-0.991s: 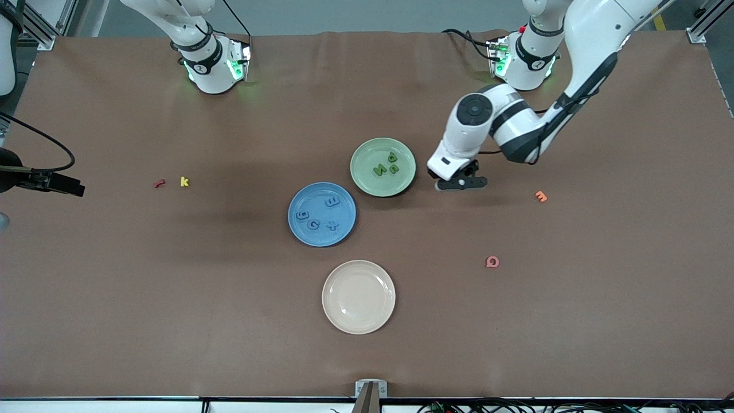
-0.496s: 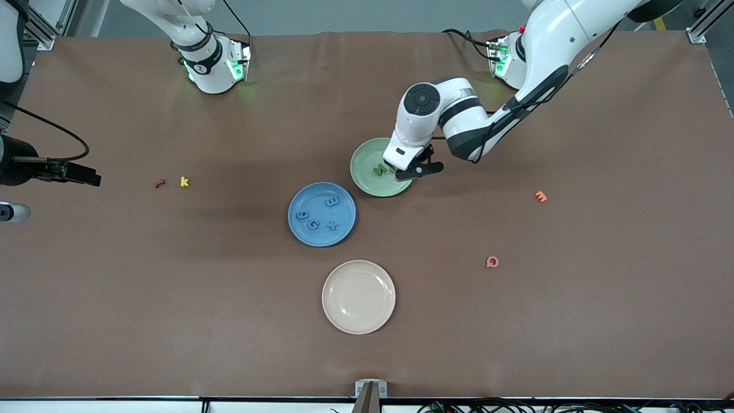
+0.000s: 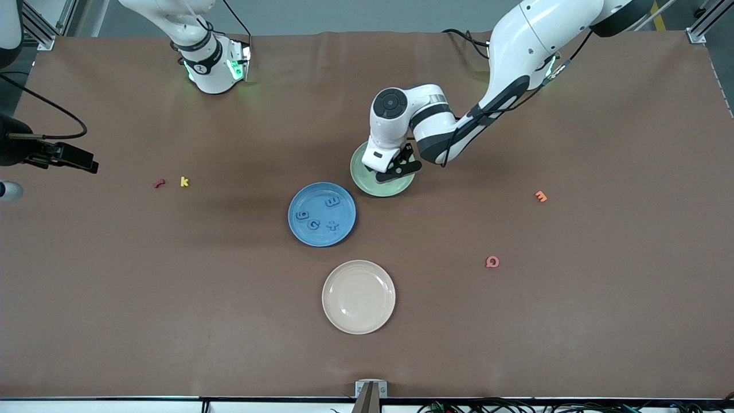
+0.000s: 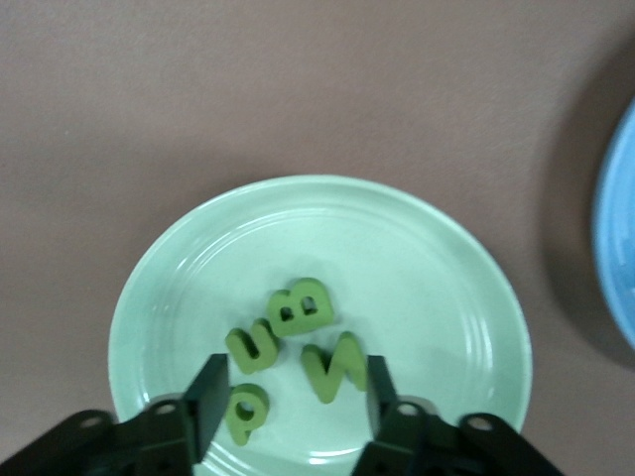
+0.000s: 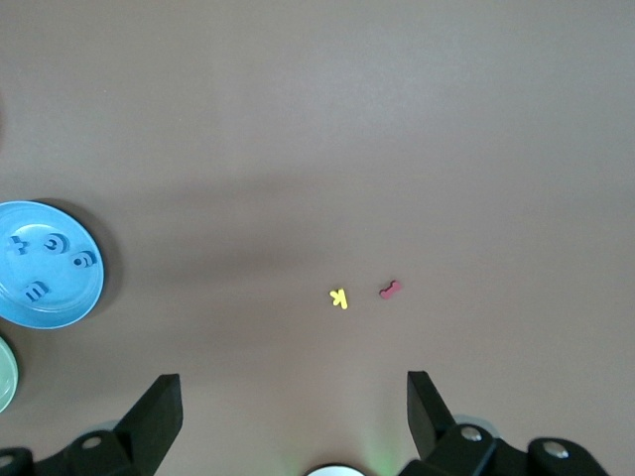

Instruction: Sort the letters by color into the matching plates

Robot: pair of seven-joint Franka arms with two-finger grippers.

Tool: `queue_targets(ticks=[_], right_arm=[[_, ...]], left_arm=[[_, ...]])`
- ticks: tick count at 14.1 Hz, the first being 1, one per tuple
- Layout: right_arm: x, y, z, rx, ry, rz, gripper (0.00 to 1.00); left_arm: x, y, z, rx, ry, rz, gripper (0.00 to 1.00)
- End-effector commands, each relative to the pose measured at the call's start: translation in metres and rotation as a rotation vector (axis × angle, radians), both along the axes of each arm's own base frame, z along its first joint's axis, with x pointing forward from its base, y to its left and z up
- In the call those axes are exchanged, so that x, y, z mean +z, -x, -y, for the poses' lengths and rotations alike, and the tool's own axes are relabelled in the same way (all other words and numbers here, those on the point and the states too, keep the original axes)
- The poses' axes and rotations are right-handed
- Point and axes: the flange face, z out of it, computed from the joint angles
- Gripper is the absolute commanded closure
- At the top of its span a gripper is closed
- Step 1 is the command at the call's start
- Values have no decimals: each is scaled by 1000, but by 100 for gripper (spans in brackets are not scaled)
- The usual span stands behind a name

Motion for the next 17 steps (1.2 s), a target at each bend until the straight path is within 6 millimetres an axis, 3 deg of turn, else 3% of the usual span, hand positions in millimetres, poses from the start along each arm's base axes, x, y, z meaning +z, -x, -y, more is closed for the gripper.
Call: queue_targets(ticks=[1,4,10,13,17], right_arm=[[1,28,0,45,-11,46,0],[7,36,9,68,-15,59,0],[38,60,20,47,-12,89,0],[53,73,15,54,-4,99,0],[68,83,25,35,-2,126,0]], left_arm=[[11,-18,0,33,1,19,0],[30,-46,-15,49,-48,38,0],[96,-114,-51,39,-138,79,0],[119,-135,-58,55,-108,110,0],[145,-156,-80,76,-127,121,0]])
